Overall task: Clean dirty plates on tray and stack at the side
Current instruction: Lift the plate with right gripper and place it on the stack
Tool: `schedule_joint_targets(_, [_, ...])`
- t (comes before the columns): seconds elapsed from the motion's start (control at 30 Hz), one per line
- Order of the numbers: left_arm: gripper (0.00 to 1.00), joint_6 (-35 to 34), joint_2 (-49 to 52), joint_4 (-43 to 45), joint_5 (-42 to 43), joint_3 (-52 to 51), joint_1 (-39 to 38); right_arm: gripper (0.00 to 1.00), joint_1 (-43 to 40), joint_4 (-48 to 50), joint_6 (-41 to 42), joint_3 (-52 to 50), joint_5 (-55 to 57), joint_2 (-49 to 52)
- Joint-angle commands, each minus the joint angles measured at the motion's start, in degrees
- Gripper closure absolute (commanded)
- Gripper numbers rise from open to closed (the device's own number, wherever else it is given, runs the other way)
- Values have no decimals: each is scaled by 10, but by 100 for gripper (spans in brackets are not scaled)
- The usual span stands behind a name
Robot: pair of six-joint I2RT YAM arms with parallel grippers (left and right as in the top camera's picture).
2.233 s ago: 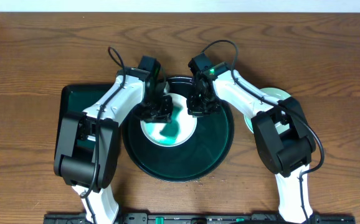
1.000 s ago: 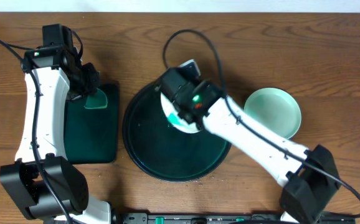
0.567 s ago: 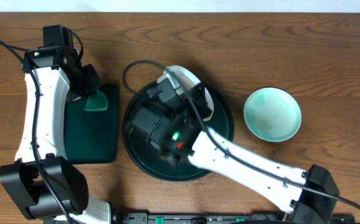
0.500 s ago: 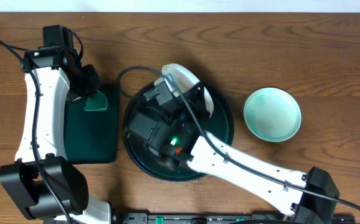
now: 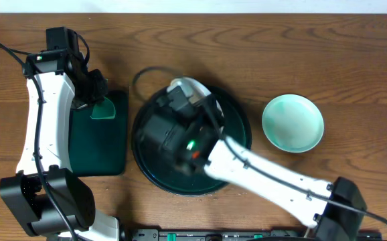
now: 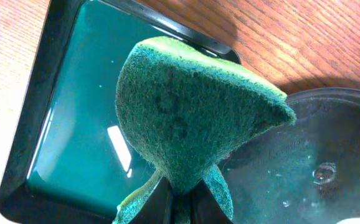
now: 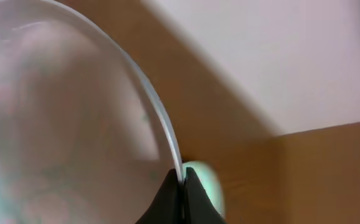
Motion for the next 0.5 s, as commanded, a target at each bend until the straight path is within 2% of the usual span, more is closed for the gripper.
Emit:
schedule_joint_targets(0.0, [93, -5, 2, -2, -7, 6, 0, 99, -76, 20, 16, 3, -290, -13])
schedule_joint_targets(0.13, [93, -5, 2, -2, -7, 6, 0, 99, -168, 53, -1, 3, -523, -17])
schedule_joint_targets(0.27, [93, -5, 2, -7, -7, 5, 0, 99, -269, 48, -1, 3, -673, -31])
schedule_joint_targets(0.37, [93, -5, 2, -11, -7, 5, 0, 99, -352, 16, -1, 3, -716, -49])
schedule_joint_targets(0.47, [93, -5, 2, -11, -7, 4, 0, 99, -442, -28, -3, 3, -699, -70])
